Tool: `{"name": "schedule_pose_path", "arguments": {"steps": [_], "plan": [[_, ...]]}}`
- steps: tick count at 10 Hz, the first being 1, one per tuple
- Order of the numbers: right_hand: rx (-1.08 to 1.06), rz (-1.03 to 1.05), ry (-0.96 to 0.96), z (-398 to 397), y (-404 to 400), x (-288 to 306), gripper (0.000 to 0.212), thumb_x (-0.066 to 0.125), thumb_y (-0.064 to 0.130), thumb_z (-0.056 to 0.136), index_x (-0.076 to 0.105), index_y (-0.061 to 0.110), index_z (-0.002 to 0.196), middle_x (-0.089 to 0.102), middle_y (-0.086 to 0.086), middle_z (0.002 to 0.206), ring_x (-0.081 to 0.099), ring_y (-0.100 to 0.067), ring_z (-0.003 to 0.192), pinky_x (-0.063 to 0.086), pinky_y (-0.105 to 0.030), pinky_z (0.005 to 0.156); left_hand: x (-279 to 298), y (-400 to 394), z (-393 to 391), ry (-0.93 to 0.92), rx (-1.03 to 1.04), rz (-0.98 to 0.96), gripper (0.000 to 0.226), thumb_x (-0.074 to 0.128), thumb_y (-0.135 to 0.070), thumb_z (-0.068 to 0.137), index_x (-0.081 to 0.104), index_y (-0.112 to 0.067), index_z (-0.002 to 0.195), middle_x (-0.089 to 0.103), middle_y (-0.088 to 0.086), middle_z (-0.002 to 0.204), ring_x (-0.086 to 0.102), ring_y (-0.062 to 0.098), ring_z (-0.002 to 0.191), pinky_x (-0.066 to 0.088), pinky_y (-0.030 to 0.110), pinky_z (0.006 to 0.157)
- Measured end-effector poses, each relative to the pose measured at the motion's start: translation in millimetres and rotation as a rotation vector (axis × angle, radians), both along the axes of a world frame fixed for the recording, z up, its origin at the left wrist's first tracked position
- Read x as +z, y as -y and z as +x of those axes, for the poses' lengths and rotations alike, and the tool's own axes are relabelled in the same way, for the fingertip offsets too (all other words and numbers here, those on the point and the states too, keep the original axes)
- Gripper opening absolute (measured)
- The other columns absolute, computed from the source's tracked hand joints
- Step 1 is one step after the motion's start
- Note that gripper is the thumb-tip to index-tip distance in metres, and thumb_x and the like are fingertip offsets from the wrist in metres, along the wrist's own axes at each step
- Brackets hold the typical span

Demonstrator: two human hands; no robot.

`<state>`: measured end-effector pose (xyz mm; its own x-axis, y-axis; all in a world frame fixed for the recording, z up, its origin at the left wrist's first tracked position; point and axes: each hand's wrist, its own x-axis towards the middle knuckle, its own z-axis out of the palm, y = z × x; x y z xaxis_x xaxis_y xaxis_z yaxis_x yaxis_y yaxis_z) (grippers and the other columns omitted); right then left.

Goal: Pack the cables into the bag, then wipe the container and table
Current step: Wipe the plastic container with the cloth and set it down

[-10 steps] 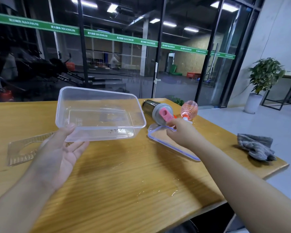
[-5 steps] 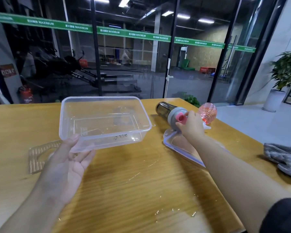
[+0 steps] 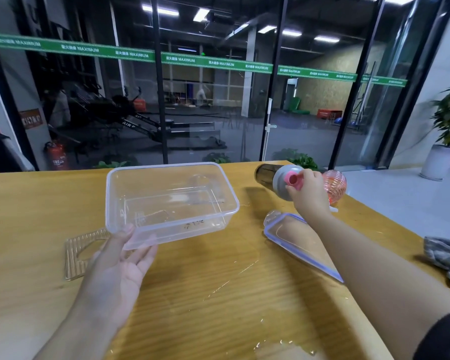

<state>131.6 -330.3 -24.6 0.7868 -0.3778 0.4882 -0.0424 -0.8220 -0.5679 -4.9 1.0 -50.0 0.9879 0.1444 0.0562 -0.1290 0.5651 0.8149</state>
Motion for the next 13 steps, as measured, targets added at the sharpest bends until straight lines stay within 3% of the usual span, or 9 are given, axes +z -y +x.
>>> {"name": "schedule_pose_path", "arguments": {"steps": [2,3,5,6,8,9,10,12,13], "plan": [[0.114,0.026,0.057,-5.7,-10.8,32.4,0.038,0.060,0.025,0.091,0.049,0.010,0.124,0.043,-0.008,0.129,0.046,-0.017,0.088,0.038,-0.029,0.074,-0.2,-6.1,6.0,0.015,0.036,-0.095,0.015,0.055,-0.019,0.086,0.051,-0.012,0.098,0.050,0.011,0.130,0.053,0.034,0.117,0.046,0.045,0.095],[0.189,0.043,0.084,-6.9,-27.5,49.9,0.037,0.059,0.028,0.092,0.050,0.012,0.124,0.044,-0.005,0.126,0.046,-0.015,0.088,0.036,-0.027,0.075,3.3,-6.7,4.1,0.031,0.075,-0.107,0.005,0.050,-0.014,0.090,0.052,-0.013,0.086,0.053,0.009,0.127,0.056,0.035,0.114,0.052,0.042,0.089],[0.305,0.001,0.138,2.9,-77.9,78.2,0.024,0.058,0.032,0.093,0.055,0.014,0.108,0.048,-0.001,0.104,0.047,-0.015,0.082,0.033,-0.024,0.068,23.1,-22.9,6.3,0.099,0.194,-0.097,0.031,0.051,-0.019,0.091,0.055,-0.010,0.121,0.062,0.005,0.123,0.063,0.021,0.107,0.046,0.041,0.096],[0.379,-0.033,0.156,10.1,-113.1,86.5,0.017,0.060,0.032,0.092,0.054,0.017,0.095,0.053,-0.001,0.095,0.051,-0.016,0.078,0.031,-0.019,0.056,36.7,-42.4,2.5,0.164,0.230,-0.043,0.038,0.054,-0.021,0.090,0.052,-0.008,0.125,0.068,0.003,0.114,0.065,0.019,0.104,0.051,0.036,0.091],[0.534,0.020,0.137,14.0,-186.5,97.3,0.013,0.059,0.028,0.093,0.057,0.015,0.091,0.058,0.002,0.082,0.054,-0.013,0.071,0.041,-0.023,0.058,40.7,-94.8,-2.8,0.151,0.401,-0.040,0.031,0.052,-0.017,0.091,0.053,-0.009,0.122,0.071,0.000,0.106,0.067,0.015,0.099,0.052,0.037,0.088],[0.588,0.010,0.108,17.0,-222.1,98.8,0.021,0.057,0.026,0.093,0.061,0.006,0.090,0.063,-0.006,0.078,0.059,-0.022,0.071,0.047,-0.031,0.061,34.4,-122.3,-3.4,0.129,0.466,-0.035,0.034,0.051,-0.016,0.093,0.052,-0.009,0.126,0.070,0.000,0.108,0.064,0.017,0.105,0.045,0.042,0.093],[0.634,-0.016,0.067,25.7,-257.6,97.3,0.022,0.056,0.028,0.094,0.062,0.007,0.094,0.063,-0.005,0.079,0.057,-0.017,0.068,0.046,-0.030,0.060,28.0,-148.8,-1.7,0.097,0.522,-0.041,0.037,0.052,-0.016,0.092,0.050,-0.008,0.129,0.068,0.002,0.114,0.063,0.018,0.107,0.043,0.044,0.097],[0.680,-0.123,-0.010,42.7,-321.7,101.8,0.022,0.053,0.032,0.095,0.057,0.012,0.086,0.057,-0.001,0.071,0.049,-0.011,0.059,0.035,-0.022,0.050,20.7,-187.7,3.1,0.027,0.607,-0.008,0.005,0.054,-0.015,0.092,0.051,-0.018,0.095,0.064,0.002,0.103,0.060,0.018,0.106,0.038,0.039,0.104],[0.680,-0.163,-0.064,48.5,-346.9,101.7,0.023,0.051,0.034,0.095,0.056,0.012,0.089,0.057,-0.002,0.077,0.054,-0.018,0.068,0.041,-0.028,0.058,18.0,-196.4,5.2,-0.002,0.631,-0.023,0.007,0.053,-0.013,0.092,0.048,-0.018,0.091,0.061,0.004,0.101,0.058,0.021,0.107,0.037,0.040,0.104]]}}
